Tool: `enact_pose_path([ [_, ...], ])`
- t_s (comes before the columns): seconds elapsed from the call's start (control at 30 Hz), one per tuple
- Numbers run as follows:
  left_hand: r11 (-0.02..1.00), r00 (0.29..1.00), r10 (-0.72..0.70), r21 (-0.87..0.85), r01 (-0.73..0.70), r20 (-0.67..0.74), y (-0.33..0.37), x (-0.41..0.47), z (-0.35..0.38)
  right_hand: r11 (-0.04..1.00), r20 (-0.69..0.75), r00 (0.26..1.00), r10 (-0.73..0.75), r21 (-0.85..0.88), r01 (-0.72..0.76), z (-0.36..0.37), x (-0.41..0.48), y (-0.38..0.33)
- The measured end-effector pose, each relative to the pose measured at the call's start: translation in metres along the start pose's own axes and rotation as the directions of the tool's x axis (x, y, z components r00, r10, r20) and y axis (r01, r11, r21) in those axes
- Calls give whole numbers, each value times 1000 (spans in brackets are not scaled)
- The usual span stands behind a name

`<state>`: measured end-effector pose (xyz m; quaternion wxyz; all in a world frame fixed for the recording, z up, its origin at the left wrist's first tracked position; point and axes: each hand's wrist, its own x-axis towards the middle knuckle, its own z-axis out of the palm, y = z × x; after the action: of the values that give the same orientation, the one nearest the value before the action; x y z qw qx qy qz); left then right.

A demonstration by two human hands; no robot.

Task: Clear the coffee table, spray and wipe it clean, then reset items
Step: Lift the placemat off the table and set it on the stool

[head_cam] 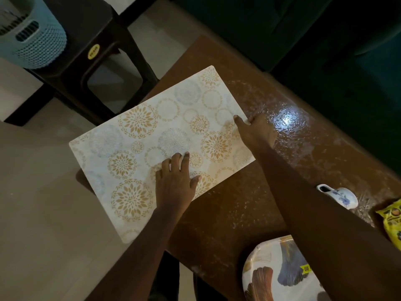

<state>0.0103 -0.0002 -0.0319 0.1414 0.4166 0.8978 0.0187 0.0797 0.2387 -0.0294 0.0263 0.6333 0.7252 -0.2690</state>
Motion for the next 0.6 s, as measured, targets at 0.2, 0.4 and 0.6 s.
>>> enact_pose_path([
  [0.2, 999, 1000, -27, -19, 28, 5, 3, -2, 0, 994, 35, 997, -62, -93, 65, 6, -14, -3],
  [0.4, 999, 1000, -20, -25, 20, 16, 1, -1, 2, 996, 20, 996, -85, -33, 86, 1, -9, -2],
  [0.6, 1000, 999, -21, -14, 22, 31, 2, 0, 1, 985, 30, 986, -166, -30, 167, -13, 2, 1],
])
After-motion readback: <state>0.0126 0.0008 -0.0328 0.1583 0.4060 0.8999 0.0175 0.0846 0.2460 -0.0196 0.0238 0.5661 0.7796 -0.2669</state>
